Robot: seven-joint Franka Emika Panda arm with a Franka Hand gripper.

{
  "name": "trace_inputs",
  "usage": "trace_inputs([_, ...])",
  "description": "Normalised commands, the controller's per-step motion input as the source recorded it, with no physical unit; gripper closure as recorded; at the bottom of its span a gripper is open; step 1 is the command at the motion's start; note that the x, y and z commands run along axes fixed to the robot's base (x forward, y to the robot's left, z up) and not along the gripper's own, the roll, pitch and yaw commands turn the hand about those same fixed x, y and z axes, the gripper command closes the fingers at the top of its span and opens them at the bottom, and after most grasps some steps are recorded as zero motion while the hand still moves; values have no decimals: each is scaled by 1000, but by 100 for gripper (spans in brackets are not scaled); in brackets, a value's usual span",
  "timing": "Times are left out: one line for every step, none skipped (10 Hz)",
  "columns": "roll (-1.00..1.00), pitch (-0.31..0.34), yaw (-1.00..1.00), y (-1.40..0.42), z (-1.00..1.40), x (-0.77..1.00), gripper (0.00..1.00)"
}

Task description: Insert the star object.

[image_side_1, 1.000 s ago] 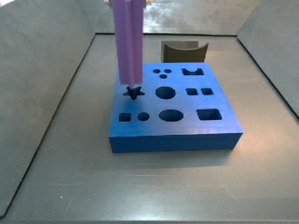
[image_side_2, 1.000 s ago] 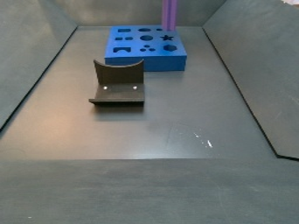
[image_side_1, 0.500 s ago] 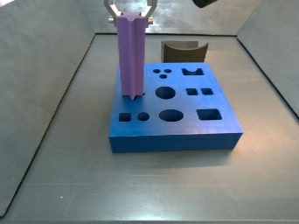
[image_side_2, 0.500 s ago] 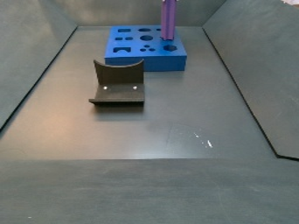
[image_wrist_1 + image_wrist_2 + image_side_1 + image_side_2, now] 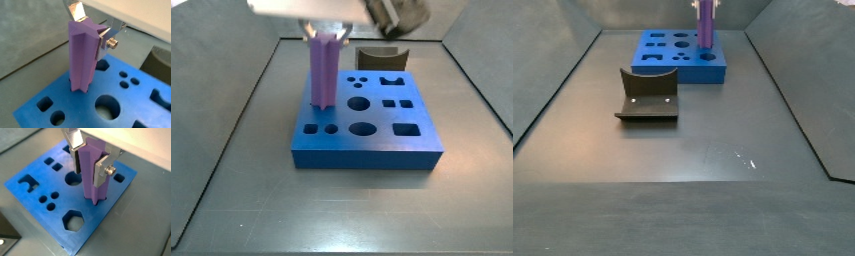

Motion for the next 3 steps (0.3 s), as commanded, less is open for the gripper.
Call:
trace_inputs([-83, -239, -34, 9, -731, -100, 100])
trace_inputs([-57, -390, 0, 0, -469, -203, 100])
trace_inputs([0, -379, 69, -83, -460, -194, 100])
